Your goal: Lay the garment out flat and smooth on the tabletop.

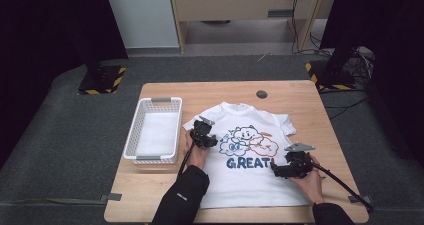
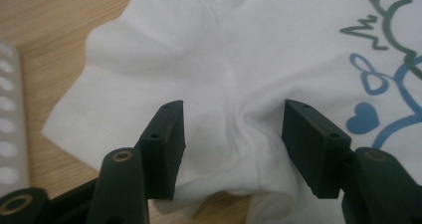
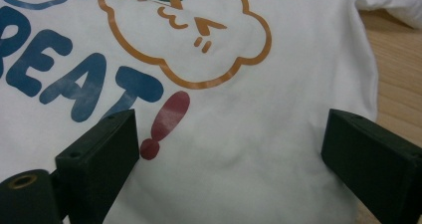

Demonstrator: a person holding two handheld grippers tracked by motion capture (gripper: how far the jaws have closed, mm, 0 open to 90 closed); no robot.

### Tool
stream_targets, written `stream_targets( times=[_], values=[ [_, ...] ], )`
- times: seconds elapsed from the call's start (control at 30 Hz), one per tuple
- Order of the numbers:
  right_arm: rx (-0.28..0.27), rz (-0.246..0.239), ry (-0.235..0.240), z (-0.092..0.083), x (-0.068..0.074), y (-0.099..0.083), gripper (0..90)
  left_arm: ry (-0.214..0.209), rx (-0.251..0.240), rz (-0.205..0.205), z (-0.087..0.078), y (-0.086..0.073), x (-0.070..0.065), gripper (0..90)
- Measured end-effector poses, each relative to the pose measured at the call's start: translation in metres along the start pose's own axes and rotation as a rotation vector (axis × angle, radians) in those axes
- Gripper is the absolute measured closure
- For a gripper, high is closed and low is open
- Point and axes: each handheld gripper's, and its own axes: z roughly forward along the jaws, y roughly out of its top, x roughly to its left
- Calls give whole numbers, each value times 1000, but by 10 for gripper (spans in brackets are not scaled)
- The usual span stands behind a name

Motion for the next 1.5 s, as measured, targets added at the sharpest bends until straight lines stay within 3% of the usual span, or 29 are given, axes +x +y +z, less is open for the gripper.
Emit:
stream_targets(
  times=[0.1,0.17,0.33,0.37,0.43,0.57,0.63,0.77,0.97,1.13,1.33,1.5],
  values=[
    [8,38,24,-6,-5,4,86,-51,-28,-39,-11,-2,2,394],
    [-45,47,10,-14,-9,9,85,-100,-51,-39,-21,-5,1,379],
    [-152,77,-17,-35,-25,21,83,-175,-64,1,-46,-24,-6,298],
    [-152,77,-17,-35,-25,21,83,-175,-64,1,-46,-24,-6,290],
    [-201,128,-18,-45,-38,31,105,-208,-57,28,-59,-44,-12,270],
    [-214,138,-51,-47,-49,46,135,-247,-36,39,-68,-66,-20,239],
    [-209,133,-72,-44,-52,56,140,-240,-20,69,-71,-73,-25,221],
    [-214,135,-97,-31,-59,76,161,-221,4,144,-72,-84,-34,207],
    [-175,154,-118,13,-69,100,192,-231,0,192,-74,-87,-36,173],
    [-120,183,-154,44,-82,106,208,-226,-3,244,-81,-96,-31,161],
    [-77,212,-231,65,-100,107,236,-258,3,215,-80,-99,-23,145],
    [-33,172,-272,80,-102,105,239,-246,6,217,-81,-99,-25,145]
  ],
)
